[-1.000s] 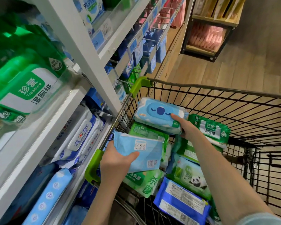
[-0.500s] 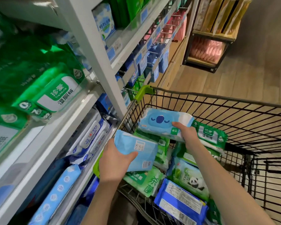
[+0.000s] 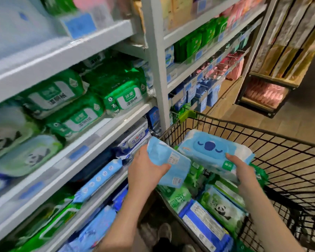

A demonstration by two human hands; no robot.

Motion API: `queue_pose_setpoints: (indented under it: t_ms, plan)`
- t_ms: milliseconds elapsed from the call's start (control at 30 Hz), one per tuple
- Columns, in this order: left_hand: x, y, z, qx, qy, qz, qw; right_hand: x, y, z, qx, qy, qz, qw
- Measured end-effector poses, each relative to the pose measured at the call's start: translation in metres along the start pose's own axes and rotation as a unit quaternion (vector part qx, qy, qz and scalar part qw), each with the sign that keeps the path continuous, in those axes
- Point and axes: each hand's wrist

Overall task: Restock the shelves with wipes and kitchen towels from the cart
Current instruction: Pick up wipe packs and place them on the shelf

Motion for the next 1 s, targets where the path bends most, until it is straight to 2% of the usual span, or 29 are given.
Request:
queue_pose_setpoints:
  t_ms: [400, 600, 800, 1000]
  plan:
    - [0.060, -0.072, 0.033, 0.006, -0.064, -0.094, 0.994, -0.016, -0.082, 0.044, 0.067, 0.052, 0.095, 0.992]
    - [0.100, -0.105, 0.056, 0.012, -0.077, -0.132, 0.988, -0.030, -0.121, 0.047, 0.099, 0.026, 0.137, 0.985]
    - [0.149, -0.152, 0.105, 0.029, -0.112, -0.170, 0.979, -0.043, -0.184, 0.045, 0.125, 0.042, 0.174, 0.976]
    - [0.203, -0.209, 0.164, 0.051, -0.172, -0.219, 0.959, -0.059, -0.262, 0.044, 0.167, 0.040, 0.250, 0.953]
Point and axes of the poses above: each hand's wrist, its own y-axis towards the middle knuckle, its own x-axis out of the back of the hand, z = x × y, and after that the axes turned 14 degrees about x, right-handed
